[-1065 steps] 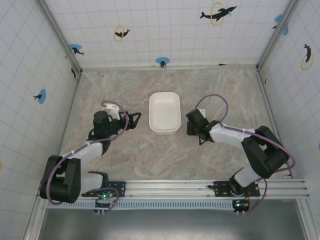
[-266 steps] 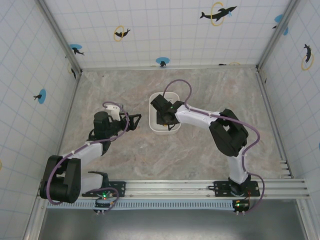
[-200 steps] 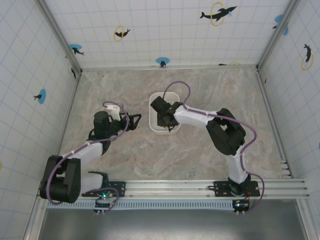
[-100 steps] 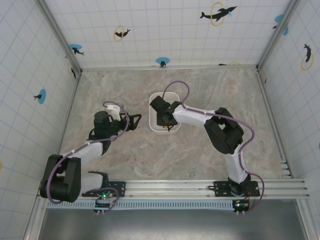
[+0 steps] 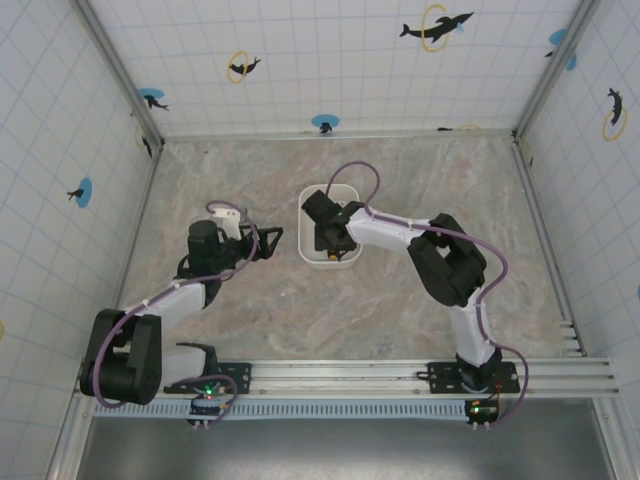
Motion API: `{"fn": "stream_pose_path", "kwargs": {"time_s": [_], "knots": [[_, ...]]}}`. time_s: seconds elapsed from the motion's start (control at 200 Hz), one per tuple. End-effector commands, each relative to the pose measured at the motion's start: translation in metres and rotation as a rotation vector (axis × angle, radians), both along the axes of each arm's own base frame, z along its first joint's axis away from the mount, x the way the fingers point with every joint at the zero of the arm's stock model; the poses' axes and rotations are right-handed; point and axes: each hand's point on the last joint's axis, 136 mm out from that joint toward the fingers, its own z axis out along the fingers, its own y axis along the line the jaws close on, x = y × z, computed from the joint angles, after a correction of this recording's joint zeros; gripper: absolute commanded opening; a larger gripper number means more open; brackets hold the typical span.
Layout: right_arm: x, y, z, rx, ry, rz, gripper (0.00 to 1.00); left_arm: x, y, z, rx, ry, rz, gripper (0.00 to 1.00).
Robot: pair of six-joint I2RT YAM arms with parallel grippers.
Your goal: Put the screwdriver in the bin
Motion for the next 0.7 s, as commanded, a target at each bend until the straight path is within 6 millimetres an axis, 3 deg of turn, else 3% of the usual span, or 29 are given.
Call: {"fn": "stream_pose_path", "kwargs": {"time_s": [0.0, 0.23, 0.355, 0.556, 0.696], "knots": [[0.008, 0.005, 0.044, 0.044, -0.059, 0.015, 0.63, 0.006, -0.002, 0.017, 0.027, -0.054, -0.013, 0.98], [0.007, -0.005, 0.102, -0.009, -0.157, 0.167, 0.66, 0.021, 0.019, 0.029, 0.122, -0.075, 0.113, 0.98], [0.009, -0.028, 0.131, -0.069, -0.25, 0.245, 0.67, 0.03, 0.038, 0.04, 0.191, -0.127, 0.212, 0.98], [0.016, -0.09, 0.152, -0.1, -0.328, 0.265, 0.68, 0.034, 0.062, 0.064, 0.294, -0.271, 0.332, 0.98], [0.027, -0.148, 0.162, -0.085, -0.415, 0.184, 0.68, 0.037, 0.077, 0.072, 0.366, -0.339, 0.403, 0.98]]}}
